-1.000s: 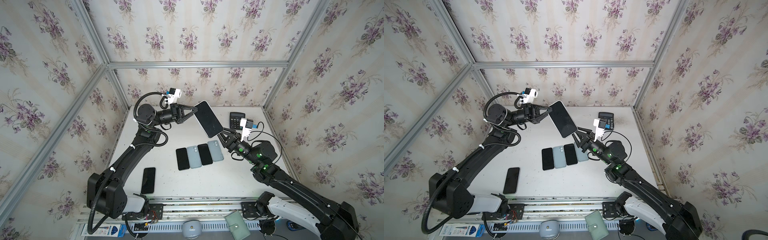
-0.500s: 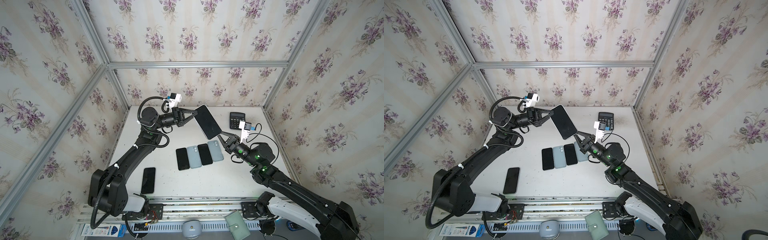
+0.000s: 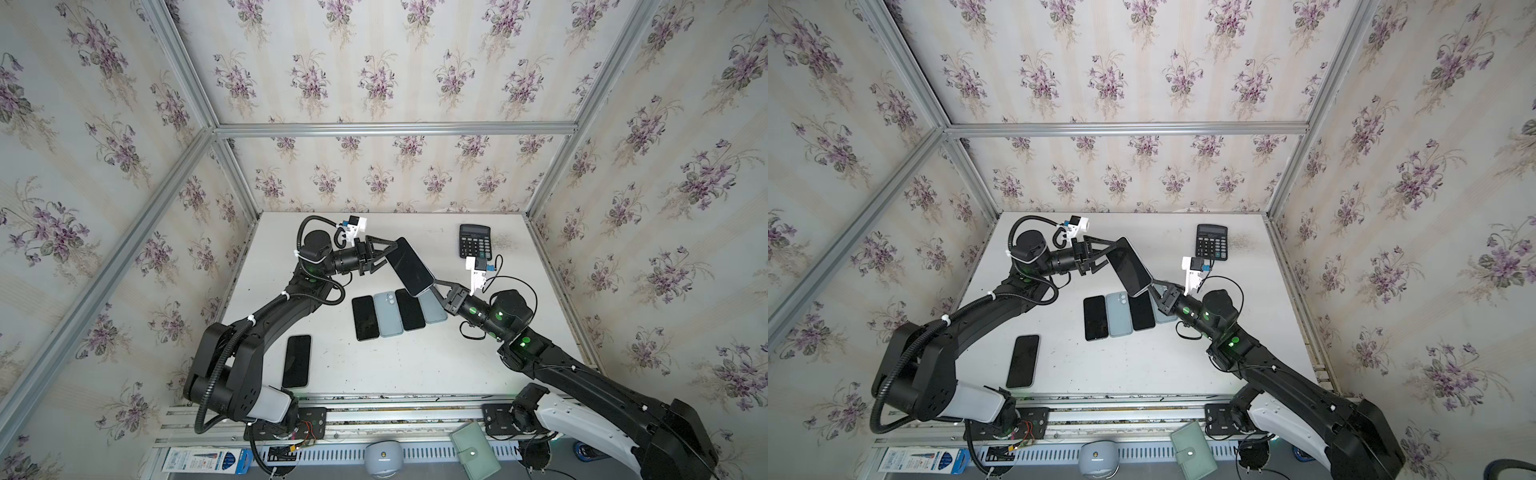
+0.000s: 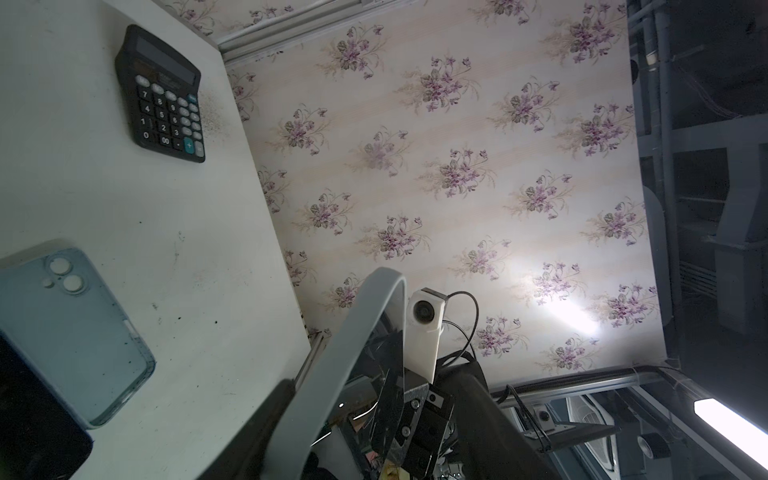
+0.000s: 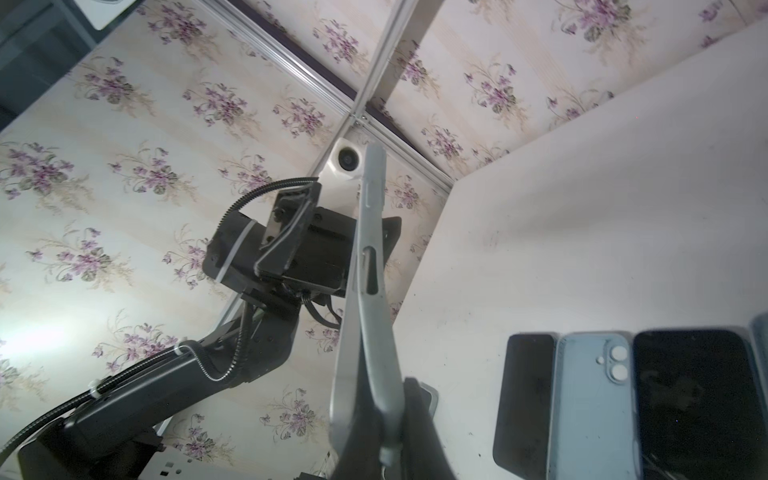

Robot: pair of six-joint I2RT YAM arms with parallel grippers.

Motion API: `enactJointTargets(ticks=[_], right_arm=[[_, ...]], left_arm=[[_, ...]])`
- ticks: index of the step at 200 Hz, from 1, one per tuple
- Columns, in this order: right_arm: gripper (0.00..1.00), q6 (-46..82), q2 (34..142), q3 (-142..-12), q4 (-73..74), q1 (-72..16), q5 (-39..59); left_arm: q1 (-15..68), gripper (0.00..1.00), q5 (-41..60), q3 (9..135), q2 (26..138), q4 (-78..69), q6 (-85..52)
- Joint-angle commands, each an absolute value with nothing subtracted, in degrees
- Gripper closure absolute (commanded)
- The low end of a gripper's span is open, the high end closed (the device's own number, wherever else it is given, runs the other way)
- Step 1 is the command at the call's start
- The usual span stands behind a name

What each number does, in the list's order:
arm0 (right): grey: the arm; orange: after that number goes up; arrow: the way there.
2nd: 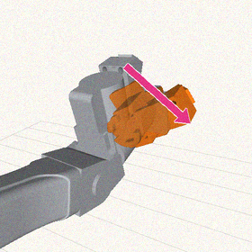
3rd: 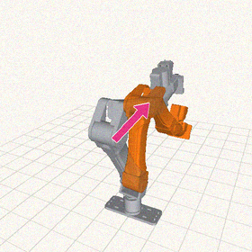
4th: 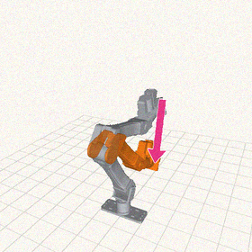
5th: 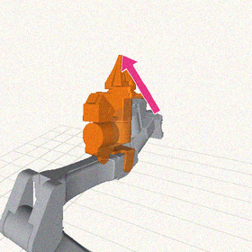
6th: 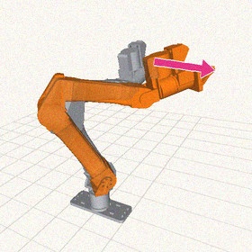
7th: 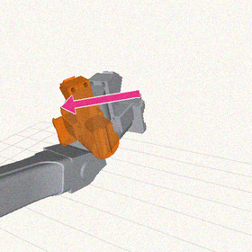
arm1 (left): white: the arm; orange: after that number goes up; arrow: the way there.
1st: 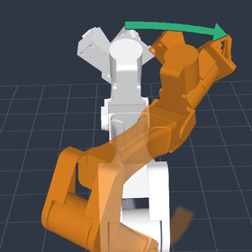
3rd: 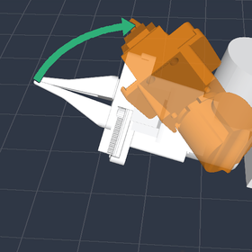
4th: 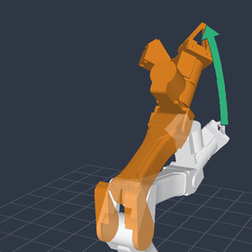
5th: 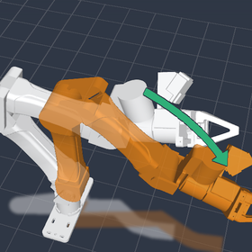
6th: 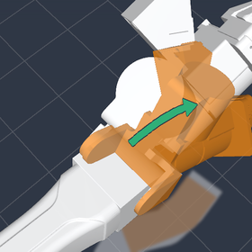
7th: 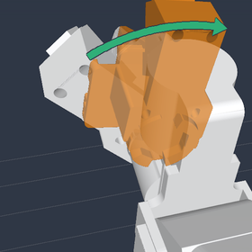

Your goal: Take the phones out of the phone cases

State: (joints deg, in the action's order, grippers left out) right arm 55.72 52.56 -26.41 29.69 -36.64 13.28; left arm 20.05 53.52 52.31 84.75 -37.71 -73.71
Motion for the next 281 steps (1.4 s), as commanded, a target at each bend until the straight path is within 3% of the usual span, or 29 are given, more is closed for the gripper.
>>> enactJointTargets(ticks=[1,40,82,172,230,281], right_arm=[[1.0,59.69,52.91,-25.25,29.02,-36.63,11.77],[1.0,62.66,53.41,-23.47,22.4,-36.65,8.0],[1.0,65.03,55.0,-22.24,17.27,-36.65,6.01],[1.0,66.13,55.72,-23.19,14.12,-36.48,4.2],[1.0,66.1,56.77,-24.32,14.03,-36.12,5.71],[1.0,67.21,56.95,-24.26,15.38,-36.12,7.2]], left_arm=[[20.73,0.25,51.06,51.88,85.2,-32.41,-67.29],[20.91,0.1,43.65,52.45,86.31,-18.12,-57.76],[21.56,0.03,32.03,56.28,85.01,-0.92,-45.89],[40.05,0.04,21.44,65.56,82.27,21.92,-12.86],[48.16,0.06,11.82,70.23,88.65,26.39,-10.67],[50.36,0.11,4.16,73.86,93.78,26.94,-12.49]])
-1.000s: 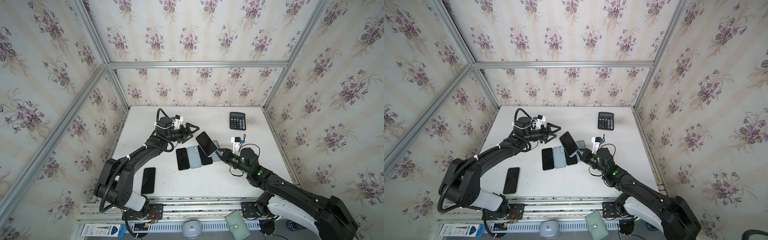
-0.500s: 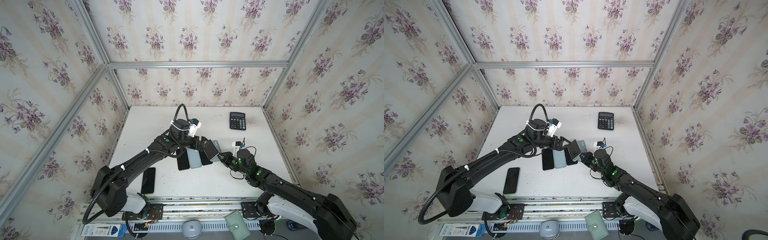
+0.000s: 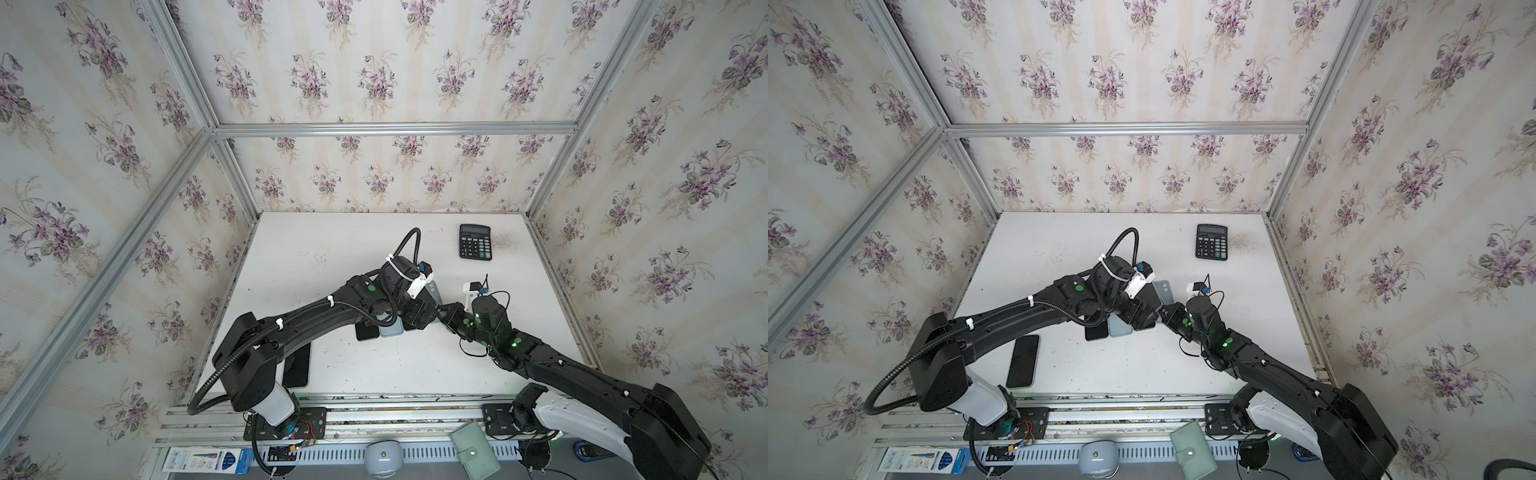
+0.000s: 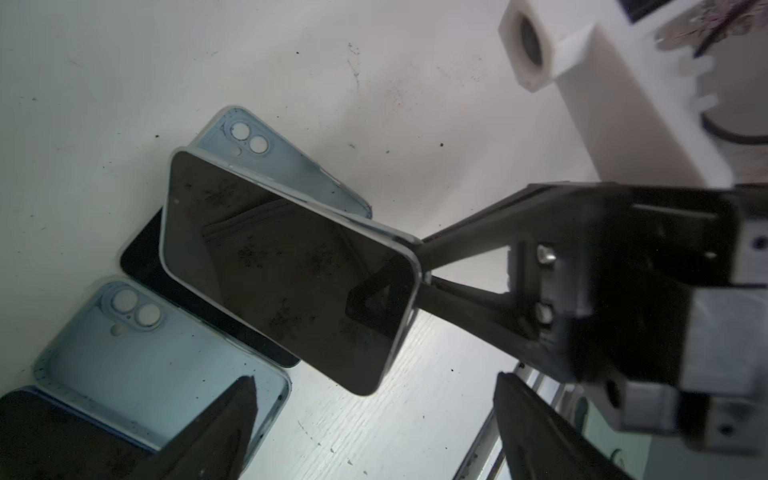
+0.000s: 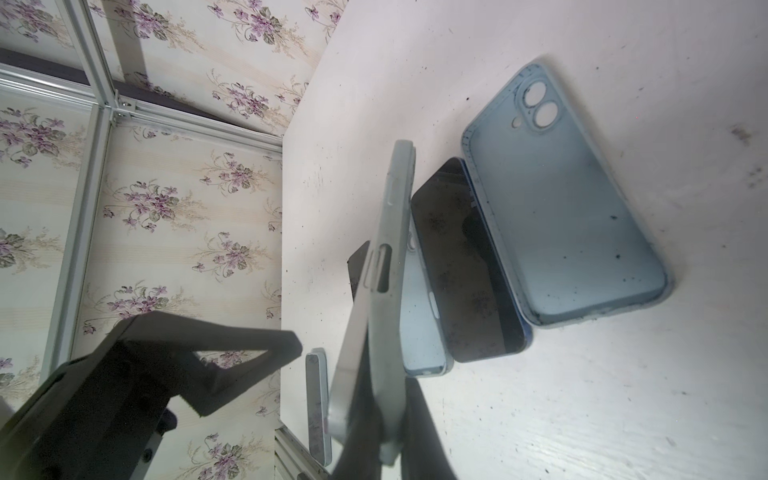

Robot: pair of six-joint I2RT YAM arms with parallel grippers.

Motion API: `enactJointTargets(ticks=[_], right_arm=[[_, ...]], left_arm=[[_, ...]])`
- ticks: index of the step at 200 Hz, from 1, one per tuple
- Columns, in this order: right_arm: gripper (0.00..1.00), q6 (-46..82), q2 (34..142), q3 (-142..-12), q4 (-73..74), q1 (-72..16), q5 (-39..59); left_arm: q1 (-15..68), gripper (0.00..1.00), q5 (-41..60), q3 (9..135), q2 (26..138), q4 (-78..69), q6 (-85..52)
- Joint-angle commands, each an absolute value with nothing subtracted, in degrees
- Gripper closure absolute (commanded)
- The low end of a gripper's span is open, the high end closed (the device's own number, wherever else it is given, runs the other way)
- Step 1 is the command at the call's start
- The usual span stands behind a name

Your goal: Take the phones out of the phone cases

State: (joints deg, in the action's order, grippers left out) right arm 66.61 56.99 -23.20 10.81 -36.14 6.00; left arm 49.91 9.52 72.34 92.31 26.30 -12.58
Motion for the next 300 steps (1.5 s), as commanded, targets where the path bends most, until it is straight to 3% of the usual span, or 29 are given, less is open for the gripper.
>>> enactJointTargets(ticks=[1,76,153,178,187,235,300], right_arm=[[1.0,67.22,56.95,-24.3,15.42,-36.12,7.2],[1.0,68.0,55.68,-23.86,15.73,-36.12,7.73],[1.0,69.85,56.06,-23.07,18.03,-36.12,7.91],[1.0,69.98,56.42,-23.13,18.52,-36.17,7.91],[1.0,70.11,56.56,-23.18,18.69,-36.12,7.82],[1.0,70.39,56.95,-23.46,18.59,-36.12,7.69],[1.0,71.49,56.69,-23.5,18.51,-36.12,7.12]], left_arm=[[50.36,0.11,4.1,73.93,93.82,26.92,-12.49],[51.42,0.17,-1.89,75.85,97.55,28.0,-11.87],[53.5,0.33,-10.9,78.47,99.46,29.45,-9.54],[53.79,0.44,-10.25,79.07,99.97,29.45,-9.25],[53.87,0.54,-9.82,79.34,100.02,29.36,-9.15],[53.88,0.82,-8.43,79.98,99.45,29.31,-8.45],[53.54,0.92,-7.88,79.18,96.9,28.78,-9.4]])
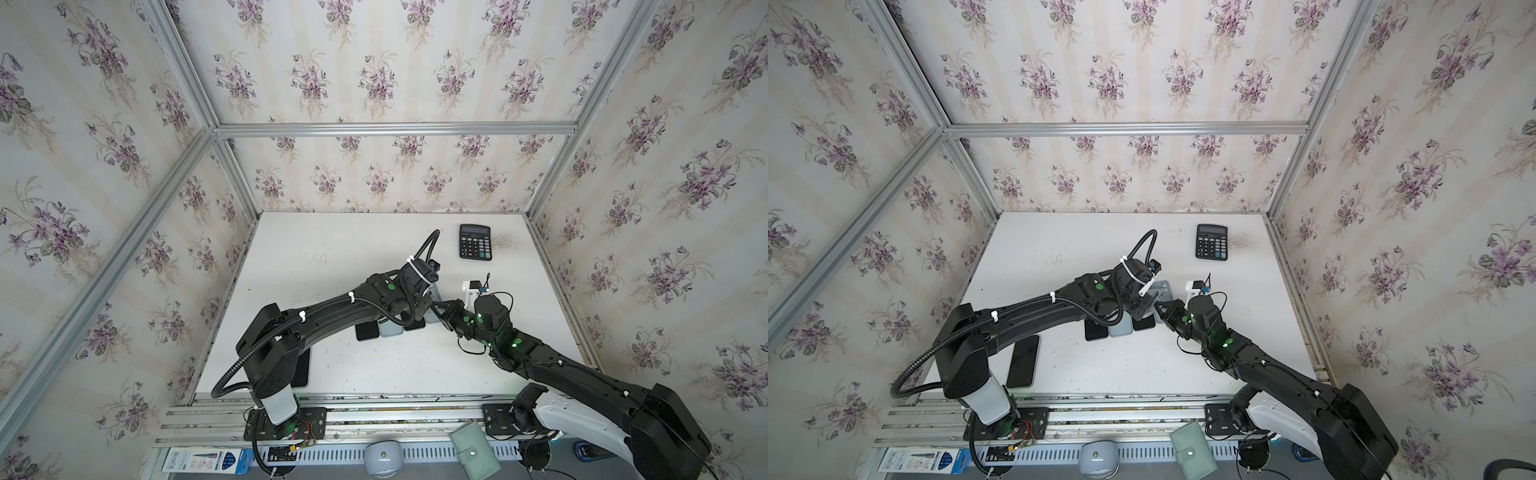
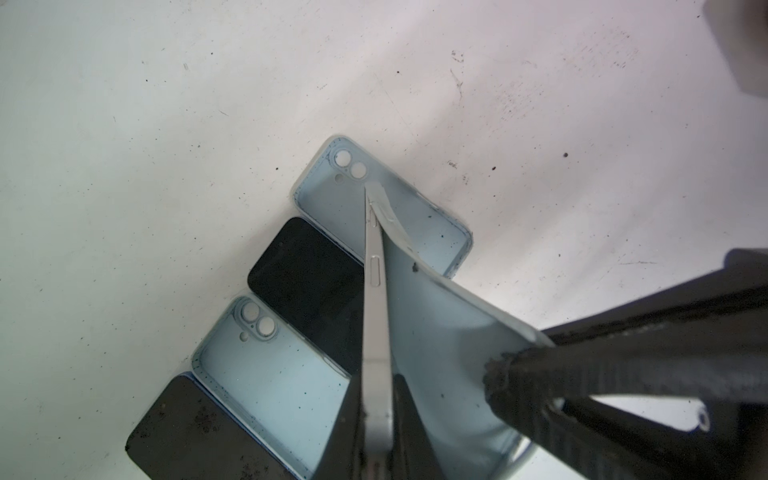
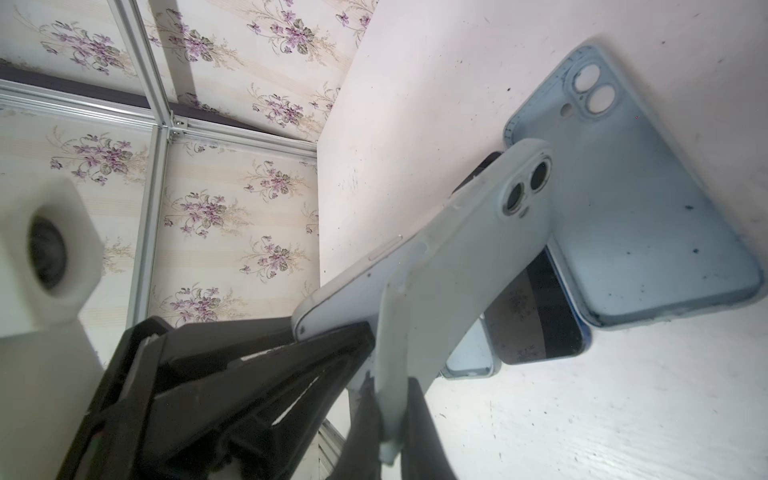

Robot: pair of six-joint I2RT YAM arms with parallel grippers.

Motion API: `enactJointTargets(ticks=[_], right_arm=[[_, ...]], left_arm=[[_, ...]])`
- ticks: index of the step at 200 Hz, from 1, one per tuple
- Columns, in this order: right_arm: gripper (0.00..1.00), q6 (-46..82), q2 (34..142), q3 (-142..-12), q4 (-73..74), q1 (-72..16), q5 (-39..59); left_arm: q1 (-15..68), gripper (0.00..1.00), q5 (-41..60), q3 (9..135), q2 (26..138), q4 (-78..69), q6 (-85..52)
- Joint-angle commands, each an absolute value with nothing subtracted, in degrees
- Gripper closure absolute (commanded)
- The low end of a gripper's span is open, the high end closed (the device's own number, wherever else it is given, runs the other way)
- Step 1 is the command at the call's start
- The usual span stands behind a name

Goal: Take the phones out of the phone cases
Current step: 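Lift the bare phone with the left gripper while the right holds the light blue case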

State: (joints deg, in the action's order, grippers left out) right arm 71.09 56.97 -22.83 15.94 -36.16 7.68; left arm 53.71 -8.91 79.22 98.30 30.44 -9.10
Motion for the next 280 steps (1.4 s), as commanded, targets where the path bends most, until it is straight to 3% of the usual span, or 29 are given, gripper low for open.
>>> enactJointTargets(ticks=[1,77,128,182,280], right_arm=[[1.0,71.52,56.69,-23.57,18.53,-36.12,7.12],[1.0,71.56,56.22,-25.53,13.8,-36.11,5.98],[1.0,71.33,59.55,-27.89,13.3,-36.12,5.64],[1.0,72.96,66.75,-31.76,15.0,-36.12,4.76],[1.0,77.49,83.13,-40.07,20.44,-36.2,7.43]], left_arm=[[53.53,0.92,-7.94,79.18,96.83,28.76,-9.4],[50.11,0.94,-16.63,75.02,81.4,30.09,-3.8],[48.81,0.94,-29.83,68.63,73.54,33.55,5.85],[46.66,0.96,-38.73,64.97,77.02,33.83,18.89],[40.33,0.91,-33.05,55.17,83.91,15.73,38.88]])
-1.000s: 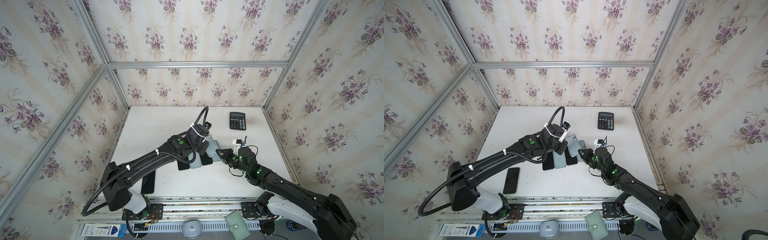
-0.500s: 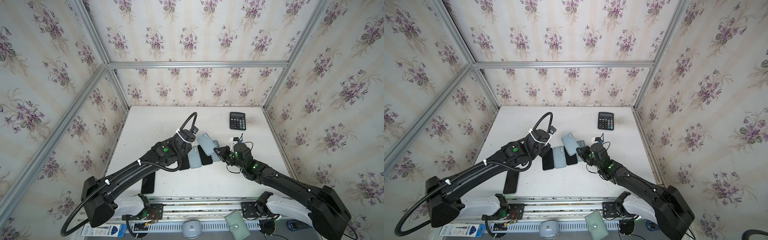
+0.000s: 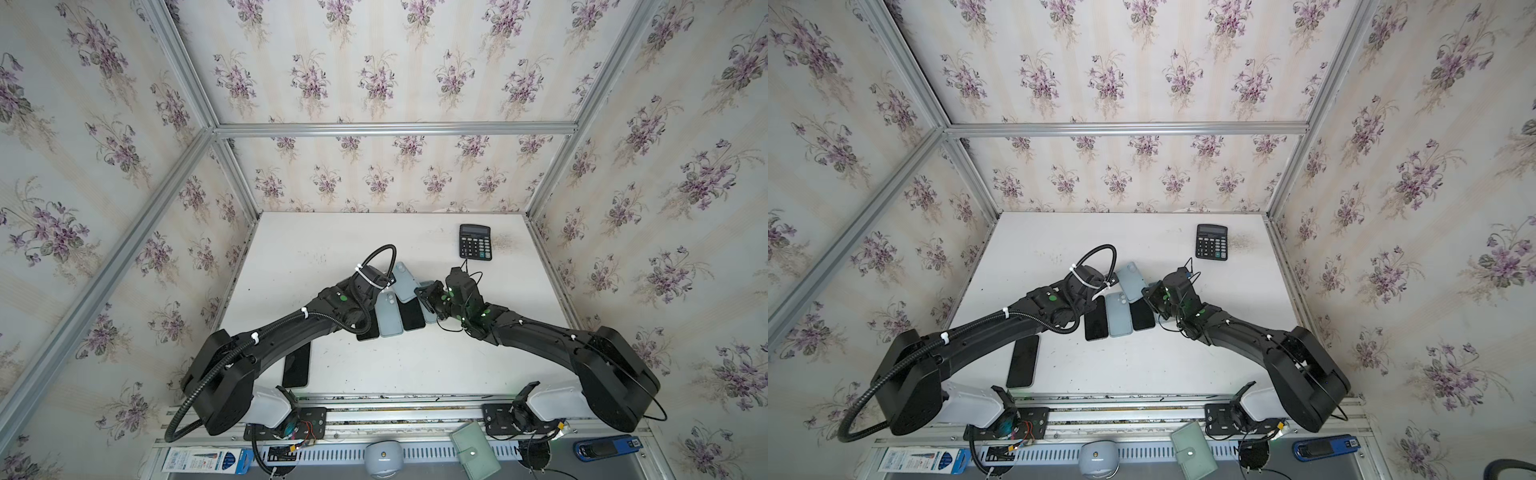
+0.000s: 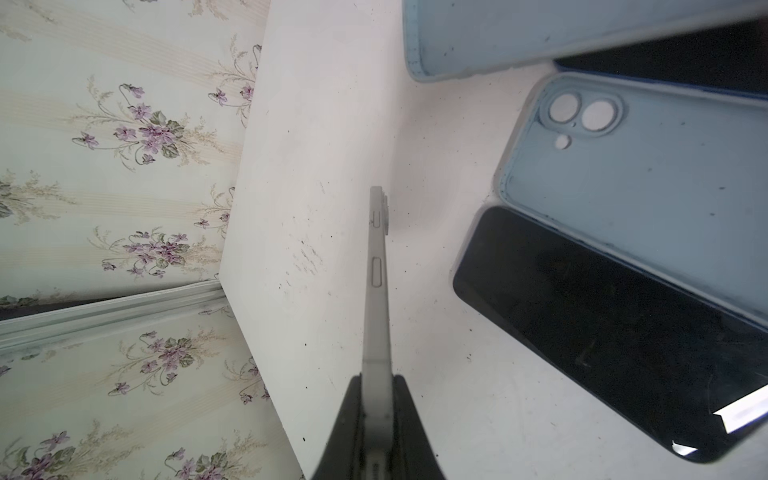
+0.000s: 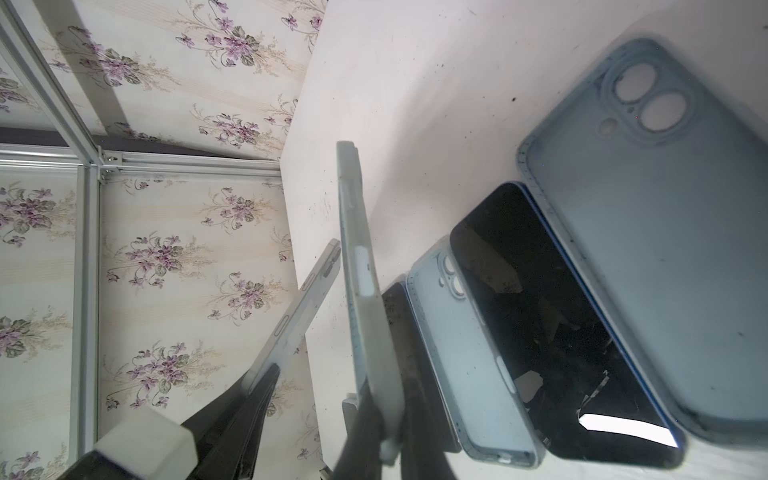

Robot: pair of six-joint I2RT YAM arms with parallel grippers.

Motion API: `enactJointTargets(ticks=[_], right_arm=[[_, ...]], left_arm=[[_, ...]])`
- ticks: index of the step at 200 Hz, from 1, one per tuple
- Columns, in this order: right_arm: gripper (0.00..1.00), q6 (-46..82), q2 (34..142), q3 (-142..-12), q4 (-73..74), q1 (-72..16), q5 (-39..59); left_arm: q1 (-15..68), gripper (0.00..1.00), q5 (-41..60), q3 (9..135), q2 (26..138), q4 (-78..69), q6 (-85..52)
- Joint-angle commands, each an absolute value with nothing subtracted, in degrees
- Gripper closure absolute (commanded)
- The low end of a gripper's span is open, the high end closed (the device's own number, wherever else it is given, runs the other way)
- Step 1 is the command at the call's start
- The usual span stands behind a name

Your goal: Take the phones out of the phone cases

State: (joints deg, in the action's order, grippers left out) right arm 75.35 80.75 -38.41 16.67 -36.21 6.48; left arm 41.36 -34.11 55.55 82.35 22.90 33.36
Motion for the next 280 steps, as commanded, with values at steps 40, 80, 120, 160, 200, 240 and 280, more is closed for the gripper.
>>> enactJointTargets(ticks=[40,80,120,160,200,240,280], right_arm=[[1.0,78.13,86.19,-40.78,21.67,-36.12,8.7],[1.0,78.74,87.69,-40.78,22.68,-35.65,9.45],[1.0,79.23,89.59,-41.47,23.62,-35.16,10.53],[1.0,79.63,91.13,-42.18,24.61,-34.9,11.21],[1.0,79.72,91.83,-42.49,25.1,-34.89,11.73],[1.0,79.95,92.01,-42.65,25.23,-34.89,11.69],[1.0,80.1,93.26,-42.98,27.26,-34.96,10.58]], left_arm=[[39.26,0.91,-30.79,55.4,87.54,12.57,41.93],[39.29,0.88,-30.66,55.94,91.49,11.52,42.48],[39.28,0.8,-31.98,57.64,96.31,11.51,41.25],[39.28,0.77,-33.0,58.7,100.11,11.99,39.51],[39.2,0.69,-33.73,59.73,103.04,12.26,37.03],[39.19,0.64,-34.65,60.21,104.56,11.96,35.47],[38.81,0.46,-36.6,61.56,100.72,12.25,32.22]])
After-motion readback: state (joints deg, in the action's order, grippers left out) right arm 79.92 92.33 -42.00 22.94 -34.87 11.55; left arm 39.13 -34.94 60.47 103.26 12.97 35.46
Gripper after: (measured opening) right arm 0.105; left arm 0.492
